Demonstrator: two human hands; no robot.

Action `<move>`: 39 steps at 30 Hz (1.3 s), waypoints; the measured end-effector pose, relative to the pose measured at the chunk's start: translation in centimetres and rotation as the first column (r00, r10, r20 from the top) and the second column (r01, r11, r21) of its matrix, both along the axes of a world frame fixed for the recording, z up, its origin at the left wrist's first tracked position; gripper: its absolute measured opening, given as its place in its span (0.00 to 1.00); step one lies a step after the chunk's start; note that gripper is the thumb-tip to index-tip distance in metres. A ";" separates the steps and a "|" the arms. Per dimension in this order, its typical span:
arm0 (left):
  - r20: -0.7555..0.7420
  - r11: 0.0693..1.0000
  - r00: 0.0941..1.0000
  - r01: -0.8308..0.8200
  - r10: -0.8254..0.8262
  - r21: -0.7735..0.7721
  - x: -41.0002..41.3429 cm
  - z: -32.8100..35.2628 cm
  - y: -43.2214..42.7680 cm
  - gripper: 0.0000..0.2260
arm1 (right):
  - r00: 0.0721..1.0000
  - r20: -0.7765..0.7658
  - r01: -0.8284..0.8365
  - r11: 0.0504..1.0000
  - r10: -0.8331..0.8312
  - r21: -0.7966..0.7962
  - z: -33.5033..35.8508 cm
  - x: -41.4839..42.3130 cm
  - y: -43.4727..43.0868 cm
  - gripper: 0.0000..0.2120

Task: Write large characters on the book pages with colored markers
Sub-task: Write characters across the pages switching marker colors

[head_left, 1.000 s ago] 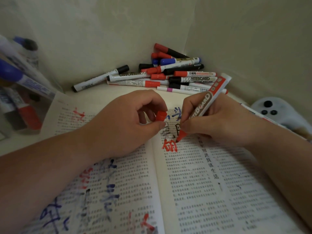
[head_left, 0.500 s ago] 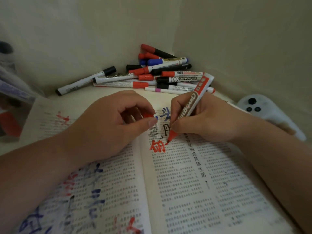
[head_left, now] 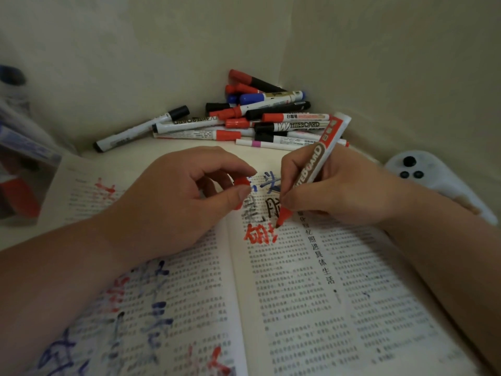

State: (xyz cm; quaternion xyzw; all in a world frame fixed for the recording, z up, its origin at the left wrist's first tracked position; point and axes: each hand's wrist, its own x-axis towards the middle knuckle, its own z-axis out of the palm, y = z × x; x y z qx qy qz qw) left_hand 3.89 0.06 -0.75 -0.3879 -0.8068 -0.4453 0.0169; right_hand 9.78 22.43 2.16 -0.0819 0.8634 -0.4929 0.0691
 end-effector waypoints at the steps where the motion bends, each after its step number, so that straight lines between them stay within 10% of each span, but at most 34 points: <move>1: 0.002 1.000 1.000 0.001 -0.001 -0.004 0.0 0.0 0.0 0.10 | 1.000 -0.017 0.020 1.000 -0.020 -0.001 0.0 0.0 0.1 0.06; 22: 0.063 0.999 0.998 -0.021 0.019 0.030 0.1 0.0 0.1 0.14 | 0.978 0.083 -0.179 0.973 0.193 -0.146 -0.2 0.2 0.3 0.00; 29: 0.138 0.998 0.989 0.045 -0.051 0.047 0.3 0.2 0.1 0.25 | 0.999 -0.045 -0.017 0.829 -0.010 -0.560 -0.3 -0.5 0.1 0.03; 39: 0.207 0.992 0.970 0.116 -0.125 0.057 0.8 0.8 0.1 0.32 | 0.940 -0.331 -0.060 0.923 -0.076 -0.380 -0.4 0.5 -1.4 0.03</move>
